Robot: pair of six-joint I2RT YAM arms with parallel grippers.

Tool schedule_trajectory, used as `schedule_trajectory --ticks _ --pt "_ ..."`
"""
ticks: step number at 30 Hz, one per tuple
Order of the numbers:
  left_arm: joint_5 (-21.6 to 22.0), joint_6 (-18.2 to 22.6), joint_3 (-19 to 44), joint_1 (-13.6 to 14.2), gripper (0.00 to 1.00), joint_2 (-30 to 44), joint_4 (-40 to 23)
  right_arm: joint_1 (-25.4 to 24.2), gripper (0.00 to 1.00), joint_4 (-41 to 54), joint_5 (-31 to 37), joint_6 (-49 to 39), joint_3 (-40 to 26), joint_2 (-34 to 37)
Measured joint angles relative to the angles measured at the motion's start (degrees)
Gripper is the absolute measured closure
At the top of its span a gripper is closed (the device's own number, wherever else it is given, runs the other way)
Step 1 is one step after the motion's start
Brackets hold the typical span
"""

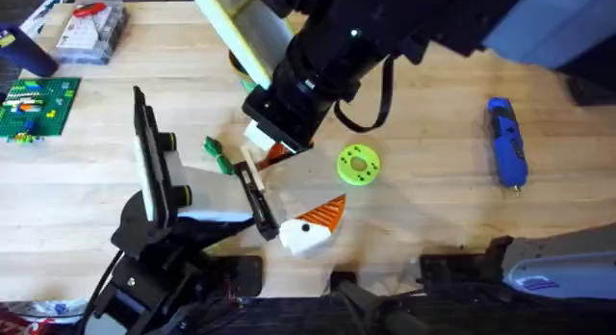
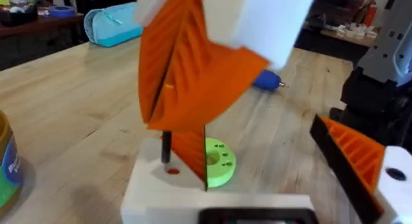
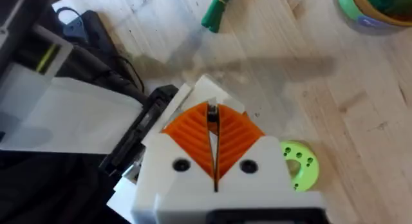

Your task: Pick up the gripper from the table and insert it into the empty holder that is missing its gripper. Then pick up a screw, insert it into the mounting hole, and use the screwdriver to tighten it. Finally, clean up the table by picking up the vegetable and placing it into the bucket.

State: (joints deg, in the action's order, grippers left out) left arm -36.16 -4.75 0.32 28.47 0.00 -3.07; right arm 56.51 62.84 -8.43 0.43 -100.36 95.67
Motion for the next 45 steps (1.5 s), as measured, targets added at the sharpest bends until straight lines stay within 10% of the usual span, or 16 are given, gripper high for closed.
schedule_trajectory --ticks 45 --pt "0.4 -0.2 0.0 0.0 0.010 0.0 0.0 0.0 0.997 1.9 0.0 0.0 0.0 0.2"
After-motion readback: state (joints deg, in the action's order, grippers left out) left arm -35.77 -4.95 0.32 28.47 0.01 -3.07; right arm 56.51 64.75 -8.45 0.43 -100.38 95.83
